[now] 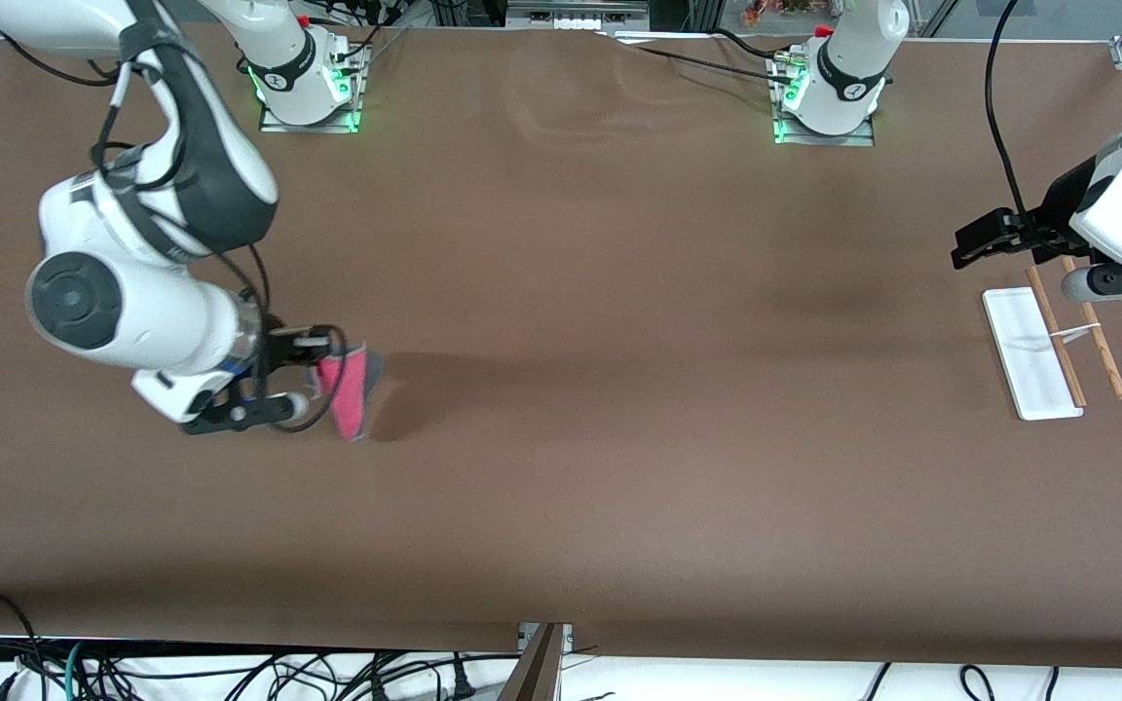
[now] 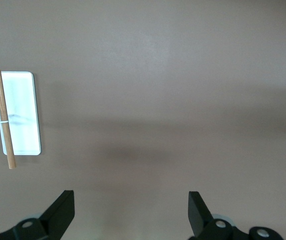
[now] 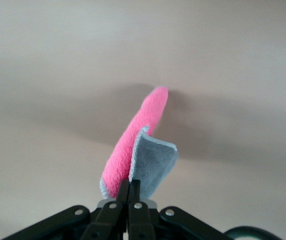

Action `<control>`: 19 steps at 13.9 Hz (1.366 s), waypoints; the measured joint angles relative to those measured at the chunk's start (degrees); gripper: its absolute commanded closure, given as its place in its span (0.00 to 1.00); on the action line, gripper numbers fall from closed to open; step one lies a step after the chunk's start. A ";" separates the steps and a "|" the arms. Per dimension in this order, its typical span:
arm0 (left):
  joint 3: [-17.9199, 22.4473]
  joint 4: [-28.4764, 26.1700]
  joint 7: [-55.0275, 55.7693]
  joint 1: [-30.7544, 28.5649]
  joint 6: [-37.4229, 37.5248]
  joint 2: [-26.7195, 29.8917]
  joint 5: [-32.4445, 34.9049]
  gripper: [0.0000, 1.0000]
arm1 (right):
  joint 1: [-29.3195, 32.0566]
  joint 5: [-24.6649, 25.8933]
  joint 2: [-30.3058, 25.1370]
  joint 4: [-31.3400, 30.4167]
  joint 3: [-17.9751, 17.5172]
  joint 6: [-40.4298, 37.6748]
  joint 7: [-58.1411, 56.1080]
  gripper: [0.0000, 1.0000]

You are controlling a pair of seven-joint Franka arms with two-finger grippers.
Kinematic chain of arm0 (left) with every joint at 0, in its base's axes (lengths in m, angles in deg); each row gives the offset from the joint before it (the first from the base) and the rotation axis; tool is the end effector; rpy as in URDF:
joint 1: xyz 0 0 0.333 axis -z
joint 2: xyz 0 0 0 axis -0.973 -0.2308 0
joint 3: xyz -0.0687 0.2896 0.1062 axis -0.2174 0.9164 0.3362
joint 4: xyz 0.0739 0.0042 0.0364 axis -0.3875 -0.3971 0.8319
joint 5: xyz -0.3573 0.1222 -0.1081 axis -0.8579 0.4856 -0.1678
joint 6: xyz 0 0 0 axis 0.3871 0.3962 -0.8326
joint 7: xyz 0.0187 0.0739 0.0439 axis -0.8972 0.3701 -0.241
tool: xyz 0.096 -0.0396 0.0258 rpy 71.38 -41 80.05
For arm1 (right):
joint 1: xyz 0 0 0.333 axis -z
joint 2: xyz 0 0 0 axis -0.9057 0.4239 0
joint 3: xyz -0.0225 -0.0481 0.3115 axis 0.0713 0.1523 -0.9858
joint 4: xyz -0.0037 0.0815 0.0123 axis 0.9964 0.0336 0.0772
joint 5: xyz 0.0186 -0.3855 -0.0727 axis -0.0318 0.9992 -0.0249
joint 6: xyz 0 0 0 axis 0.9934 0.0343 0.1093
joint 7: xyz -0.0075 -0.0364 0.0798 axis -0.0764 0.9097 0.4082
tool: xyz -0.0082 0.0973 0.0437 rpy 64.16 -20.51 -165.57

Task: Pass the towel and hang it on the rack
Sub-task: 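Lift the towel with the right gripper while the left gripper approaches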

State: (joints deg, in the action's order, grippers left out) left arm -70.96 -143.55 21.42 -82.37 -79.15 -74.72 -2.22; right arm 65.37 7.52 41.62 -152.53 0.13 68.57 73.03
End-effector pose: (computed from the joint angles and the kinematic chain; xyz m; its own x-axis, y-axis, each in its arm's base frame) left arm 0.5698 -0.0327 0.5894 0.9880 0.1128 -0.1055 0.1167 -0.9927 0.0317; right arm 0.6518 0.2355 0.4501 0.9638 0.2197 -0.1512 0.2032 -0.9721 -0.1170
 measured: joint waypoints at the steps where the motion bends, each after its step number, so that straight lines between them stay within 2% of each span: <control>1: 0.00 0.00 0.00 0.00 0.00 0.00 0.00 0.00 | -0.78 0.00 0.01 0.07 -1.59 0.12 0.51 1.00; 5: 0.06 0.01 0.00 -0.07 -0.61 0.00 -1.08 0.00 | -4.72 -0.02 0.01 2.45 -3.94 1.38 1.96 1.00; 10: 0.61 0.08 0.00 -0.72 -3.21 -1.13 -7.98 0.00 | -13.02 -0.05 1.23 2.72 -4.29 12.27 12.30 1.00; 13: 0.91 0.22 -0.09 -2.00 -3.34 -2.04 -10.09 0.00 | -17.74 0.02 2.07 2.72 -4.23 16.01 19.78 1.00; 19: 0.51 -3.05 -1.79 -0.30 -4.32 -6.47 -10.17 0.00 | -19.44 0.02 2.49 2.76 -3.95 18.76 22.82 1.00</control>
State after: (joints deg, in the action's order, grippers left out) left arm -70.45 -146.60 19.63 -82.67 -83.47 -81.19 -12.39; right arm 45.93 7.55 44.10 -149.77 -3.82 87.32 95.85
